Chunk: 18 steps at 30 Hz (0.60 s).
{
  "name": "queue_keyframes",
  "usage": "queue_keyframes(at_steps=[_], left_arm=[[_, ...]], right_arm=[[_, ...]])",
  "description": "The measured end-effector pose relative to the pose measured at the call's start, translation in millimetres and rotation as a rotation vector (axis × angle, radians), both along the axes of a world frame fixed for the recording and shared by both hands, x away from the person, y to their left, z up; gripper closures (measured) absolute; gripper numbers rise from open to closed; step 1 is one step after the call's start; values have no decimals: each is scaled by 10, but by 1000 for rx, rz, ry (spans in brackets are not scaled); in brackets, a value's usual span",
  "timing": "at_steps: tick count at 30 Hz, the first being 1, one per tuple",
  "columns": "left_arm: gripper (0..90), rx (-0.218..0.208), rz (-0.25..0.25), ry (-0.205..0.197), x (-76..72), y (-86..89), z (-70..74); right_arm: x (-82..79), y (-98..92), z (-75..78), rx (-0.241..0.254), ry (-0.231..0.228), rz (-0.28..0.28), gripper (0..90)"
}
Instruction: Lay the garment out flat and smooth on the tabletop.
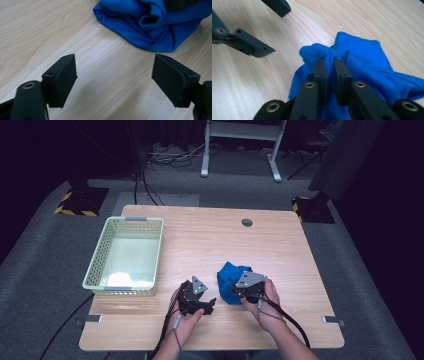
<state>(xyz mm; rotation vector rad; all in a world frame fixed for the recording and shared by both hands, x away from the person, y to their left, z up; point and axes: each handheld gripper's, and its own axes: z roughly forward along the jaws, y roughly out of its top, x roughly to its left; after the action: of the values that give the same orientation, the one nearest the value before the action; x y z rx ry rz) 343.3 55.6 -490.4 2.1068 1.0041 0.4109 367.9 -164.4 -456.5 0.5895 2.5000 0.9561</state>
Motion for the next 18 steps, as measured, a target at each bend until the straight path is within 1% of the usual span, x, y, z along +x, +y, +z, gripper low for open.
queue_keyframes(at_steps=[3, 4, 5, 7, 8, 12, 14, 16, 17, 18], left_arm=[[198, 1, -13, -3, 25, -71, 6], [198, 1, -13, -3, 25, -71, 6], [198, 4, -21, -7, 37, -147, 13], [201, 13, -40, -15, 47, -233, 20], [205, 13, -40, -15, 47, -233, 20], [206, 22, -42, -17, 90, -323, 3], [206, 28, -43, -8, 116, -372, -23], [221, 54, -60, -11, 123, -430, -35], [236, 68, -67, -19, 121, -463, -40], [239, 94, -75, -23, 123, -508, -45]], right_arm=[[-31, -74, 35, 35, 5, -8, 822], [-31, -74, 35, 35, 5, -8, 822], [-53, -120, 55, 52, 11, -10, 822], [-84, -162, 80, 71, 18, -11, 822], [-84, -162, 80, 71, 18, -11, 822], [-172, -241, 135, 104, 27, -2, 821], [-206, -281, 156, 114, 27, -1, 821], [-229, -319, 166, 130, 26, 8, 821], [-235, -342, 168, 142, 29, 7, 820], [-238, -384, 167, 154, 30, -1, 820]])
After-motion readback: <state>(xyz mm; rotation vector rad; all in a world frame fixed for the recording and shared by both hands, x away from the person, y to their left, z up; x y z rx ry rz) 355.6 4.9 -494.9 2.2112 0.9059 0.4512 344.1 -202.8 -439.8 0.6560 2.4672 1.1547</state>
